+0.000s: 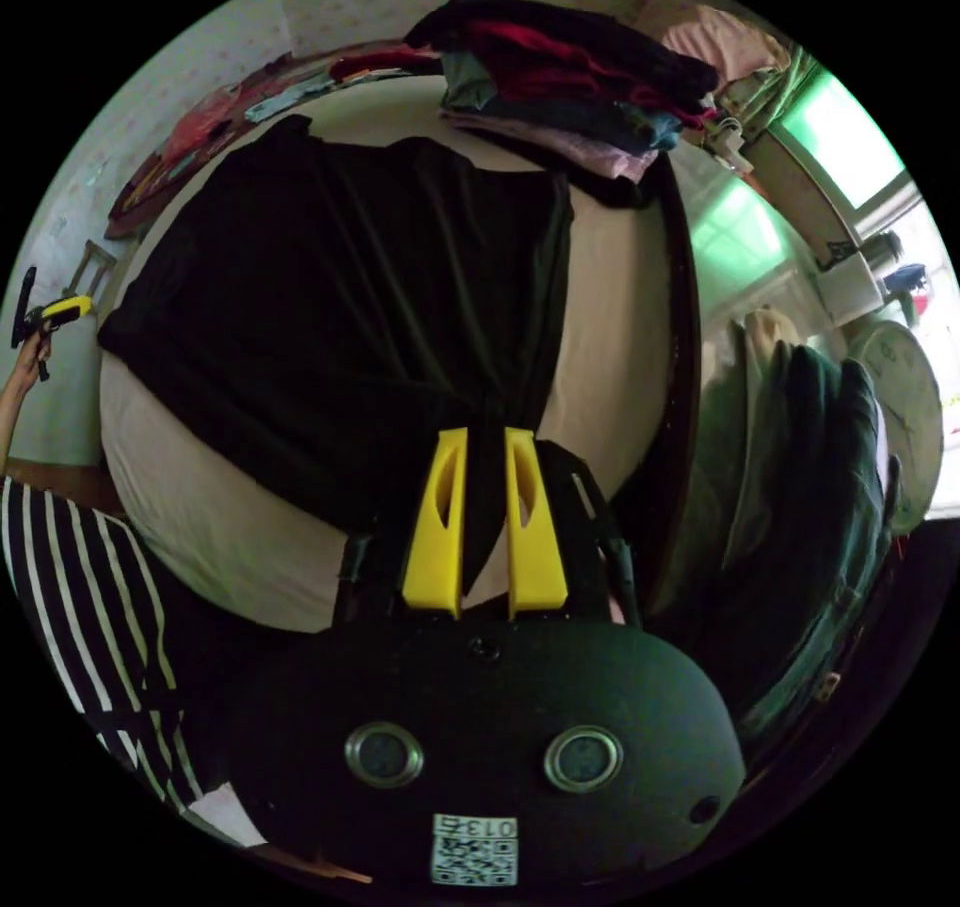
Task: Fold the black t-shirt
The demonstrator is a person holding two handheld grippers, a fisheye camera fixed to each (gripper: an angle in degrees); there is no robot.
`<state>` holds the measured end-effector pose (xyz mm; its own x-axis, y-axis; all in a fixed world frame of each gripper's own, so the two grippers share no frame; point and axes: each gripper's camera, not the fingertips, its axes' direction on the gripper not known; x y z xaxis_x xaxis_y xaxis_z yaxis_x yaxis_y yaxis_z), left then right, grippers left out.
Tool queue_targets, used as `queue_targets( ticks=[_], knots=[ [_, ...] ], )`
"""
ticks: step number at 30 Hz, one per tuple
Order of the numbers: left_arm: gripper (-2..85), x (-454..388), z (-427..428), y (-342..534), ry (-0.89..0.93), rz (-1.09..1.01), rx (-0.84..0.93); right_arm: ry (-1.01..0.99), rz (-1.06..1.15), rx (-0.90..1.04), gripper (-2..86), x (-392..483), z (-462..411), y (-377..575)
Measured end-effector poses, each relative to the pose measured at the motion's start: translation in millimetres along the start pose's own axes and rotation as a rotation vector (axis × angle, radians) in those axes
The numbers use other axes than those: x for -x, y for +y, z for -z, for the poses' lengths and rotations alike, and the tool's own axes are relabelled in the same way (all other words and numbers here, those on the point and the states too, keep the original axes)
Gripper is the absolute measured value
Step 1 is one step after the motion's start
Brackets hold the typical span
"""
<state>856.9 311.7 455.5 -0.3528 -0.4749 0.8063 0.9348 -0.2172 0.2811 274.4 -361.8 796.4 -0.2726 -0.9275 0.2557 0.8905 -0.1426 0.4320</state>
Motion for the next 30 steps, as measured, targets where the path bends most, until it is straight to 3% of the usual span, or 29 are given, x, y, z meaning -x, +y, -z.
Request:
queue_targets(
  ticks=[4, 9, 16, 18, 21, 24, 26, 30],
  knots=[
    [5.2, -85, -43, -47, -0.041, -0.175, 0.016, -0.053, 0.025, 0.086, 6.4, -17, -28, -3],
    [3.3, -146, -78, -84, -0.040, -0.283, 0.065, -0.027, -0.024, 0.053, 2.2, -34, -18, 12],
    [1.5, -182, -100, -118, -0.118, -0.299, 0.095, -0.062, -0.290, -0.037, 3.2, -74, -9, 43],
    [1.8, -185, -101, -124, -0.107, -0.275, 0.106, -0.058, -0.283, 0.033, 4.6, -79, -20, 45],
    [3.2, -194, -87, -122, -0.124, -0.273, 0.065, -0.068, -0.288, -0.027, 5.7, -87, -5, 65],
    [5.1, -207, -74, -110, -0.057, -0.308, 0.033, -0.181, -0.237, 0.022, 7.1, -84, -6, 84],
    [6.5, -231, -72, -101, 0.009, -0.416, 0.046, -0.165, -0.166, 0.050, 7.7, -72, -10, 90],
    [7.8, -272, -81, -92, -0.040, -0.596, 0.076, -0.117, -0.054, 0.163, 8.7, -49, -33, 87]
  ],
)
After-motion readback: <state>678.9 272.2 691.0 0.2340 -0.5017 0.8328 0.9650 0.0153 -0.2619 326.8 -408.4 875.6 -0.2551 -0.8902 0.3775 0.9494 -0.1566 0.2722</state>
